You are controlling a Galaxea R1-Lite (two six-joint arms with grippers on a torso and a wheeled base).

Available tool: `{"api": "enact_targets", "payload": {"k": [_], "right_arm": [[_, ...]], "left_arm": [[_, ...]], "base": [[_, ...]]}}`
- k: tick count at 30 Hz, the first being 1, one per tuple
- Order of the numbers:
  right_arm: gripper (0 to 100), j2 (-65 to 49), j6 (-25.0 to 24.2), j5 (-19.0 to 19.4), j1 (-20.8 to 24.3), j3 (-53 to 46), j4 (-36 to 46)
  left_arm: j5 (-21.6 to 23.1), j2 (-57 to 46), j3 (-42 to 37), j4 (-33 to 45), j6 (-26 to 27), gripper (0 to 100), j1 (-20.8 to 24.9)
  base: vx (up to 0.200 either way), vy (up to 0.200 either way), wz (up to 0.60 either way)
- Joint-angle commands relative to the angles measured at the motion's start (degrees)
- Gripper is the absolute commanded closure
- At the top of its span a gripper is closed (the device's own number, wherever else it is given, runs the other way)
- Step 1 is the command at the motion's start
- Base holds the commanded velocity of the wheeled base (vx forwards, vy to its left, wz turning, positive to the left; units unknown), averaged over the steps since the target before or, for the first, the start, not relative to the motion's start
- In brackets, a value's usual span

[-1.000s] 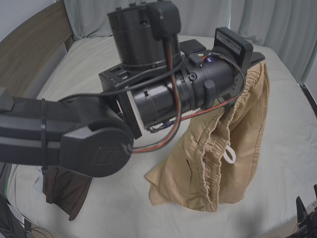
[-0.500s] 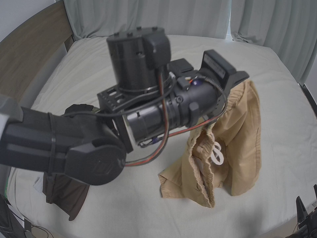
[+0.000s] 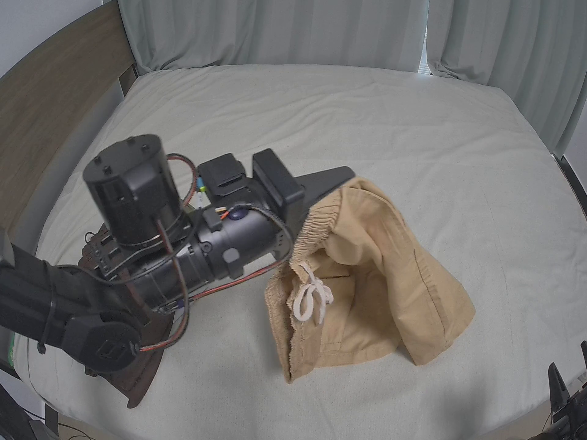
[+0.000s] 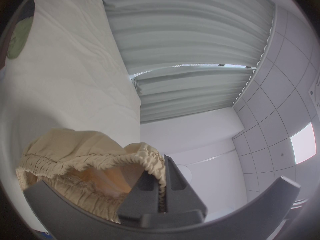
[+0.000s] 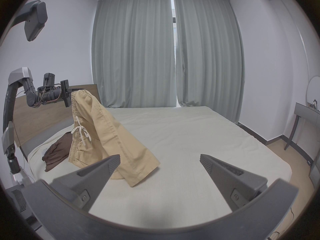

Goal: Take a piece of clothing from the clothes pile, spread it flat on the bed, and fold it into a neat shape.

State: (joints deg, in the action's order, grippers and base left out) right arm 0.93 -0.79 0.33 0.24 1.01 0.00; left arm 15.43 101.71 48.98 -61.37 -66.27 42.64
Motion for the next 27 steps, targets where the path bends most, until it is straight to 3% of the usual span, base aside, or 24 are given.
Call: {"api": "enact_targets", "payload": {"k": [1, 16, 24, 27], "right_arm": [[0, -0.84, 0.0, 0.02, 0.02, -1.01, 0.0], [0, -0.84, 0.18, 0.02, 0.02, -1.01, 0.0], [0, -0.84, 0.27, 0.02, 0.11, -1.01, 0.0], [0, -0.84, 0.35, 0.02, 0.11, -1.01, 0.0]], "left_arm": [[0.12, -1.86, -5.56, -4.2, 0.44, 100, -3.88], [0.12, -1.16, -19.19, -15.01, 8.17, 100, -11.09], [-0.14, 7.28, -25.95, -27.23, 12.65, 100, -15.57], [-0.05, 8.6, -28.15, -27.49, 14.15, 100, -16.45]], "base": [[0.0, 0.0, 0.0], [0.0, 0.0, 0.0], [0.0, 0.0, 0.0], [0.0, 0.0, 0.0]]}}
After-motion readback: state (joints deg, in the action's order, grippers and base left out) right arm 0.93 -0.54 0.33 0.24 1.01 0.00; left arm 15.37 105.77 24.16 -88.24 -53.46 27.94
